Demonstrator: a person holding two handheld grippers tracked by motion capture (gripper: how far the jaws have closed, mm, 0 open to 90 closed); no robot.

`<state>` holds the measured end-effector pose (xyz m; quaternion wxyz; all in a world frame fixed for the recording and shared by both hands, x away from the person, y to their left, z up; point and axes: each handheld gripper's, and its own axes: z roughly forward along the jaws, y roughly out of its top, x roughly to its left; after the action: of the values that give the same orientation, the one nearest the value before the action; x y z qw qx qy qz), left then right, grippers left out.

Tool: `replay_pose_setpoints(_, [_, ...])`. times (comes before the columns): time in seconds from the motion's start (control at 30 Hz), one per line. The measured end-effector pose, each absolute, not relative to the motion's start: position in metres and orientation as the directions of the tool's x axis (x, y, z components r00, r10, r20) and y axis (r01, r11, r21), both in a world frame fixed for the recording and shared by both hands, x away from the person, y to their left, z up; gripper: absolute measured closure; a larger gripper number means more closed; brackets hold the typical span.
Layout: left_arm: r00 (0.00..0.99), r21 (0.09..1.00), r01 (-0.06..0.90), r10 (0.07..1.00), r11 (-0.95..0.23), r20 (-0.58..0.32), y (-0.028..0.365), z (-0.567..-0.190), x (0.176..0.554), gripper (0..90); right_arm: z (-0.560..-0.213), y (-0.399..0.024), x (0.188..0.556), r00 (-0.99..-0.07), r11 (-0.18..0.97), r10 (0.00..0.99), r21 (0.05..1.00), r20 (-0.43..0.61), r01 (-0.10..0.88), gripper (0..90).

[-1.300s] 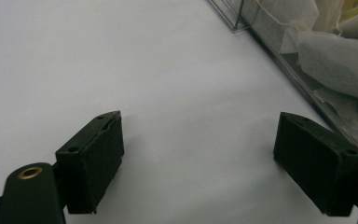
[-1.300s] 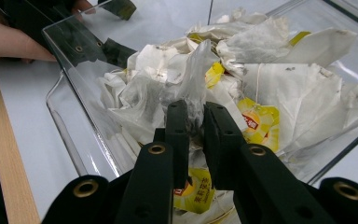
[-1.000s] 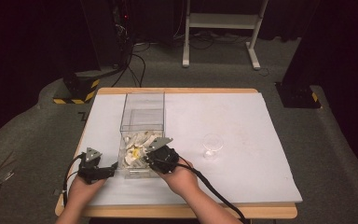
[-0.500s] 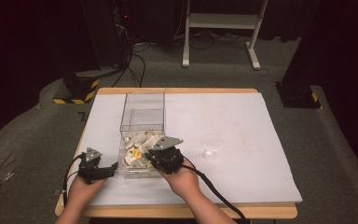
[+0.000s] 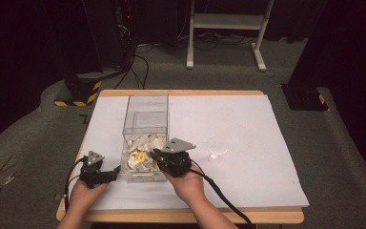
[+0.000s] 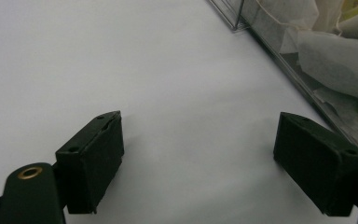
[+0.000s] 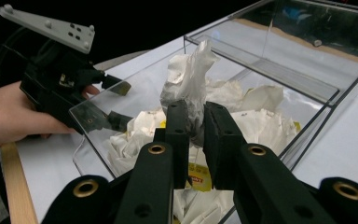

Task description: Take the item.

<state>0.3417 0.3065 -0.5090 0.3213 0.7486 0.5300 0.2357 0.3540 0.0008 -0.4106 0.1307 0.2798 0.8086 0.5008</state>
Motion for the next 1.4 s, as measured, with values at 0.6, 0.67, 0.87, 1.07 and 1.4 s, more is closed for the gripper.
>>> replay_pose_setpoints(0.6, [0.327,0.731,0.642,0.945,-0.232,0.013,0.306,-0.509,0.342,16.1,-0.401,-0.006,0.352,-0.797,0.271,0.599,0.918,0.076,0.291,80.6])
replay_pose_setpoints(0.67, [0.330,0.730,0.641,0.944,-0.237,0.017,0.307,-0.509,0.342,16.1,-0.400,-0.007,0.352,-0.798,0.267,0.597,0.920,0.075,0.286,80.5])
replay_pose_setpoints(0.87, [0.329,0.731,0.641,0.944,-0.235,0.015,0.307,-0.509,0.342,16.1,-0.399,-0.009,0.353,-0.804,0.256,0.590,0.926,0.078,0.278,80.4])
replay_pose_setpoints(1.07, [0.330,0.730,0.641,0.944,-0.237,0.017,0.307,-0.509,0.342,16.1,-0.396,-0.011,0.354,-0.804,0.248,0.590,0.929,0.080,0.275,80.4])
replay_pose_setpoints(1.4, [0.329,0.731,0.641,0.944,-0.235,0.015,0.307,-0.509,0.342,16.1,-0.379,-0.018,0.359,-0.799,0.221,0.597,0.943,0.071,0.249,80.4])
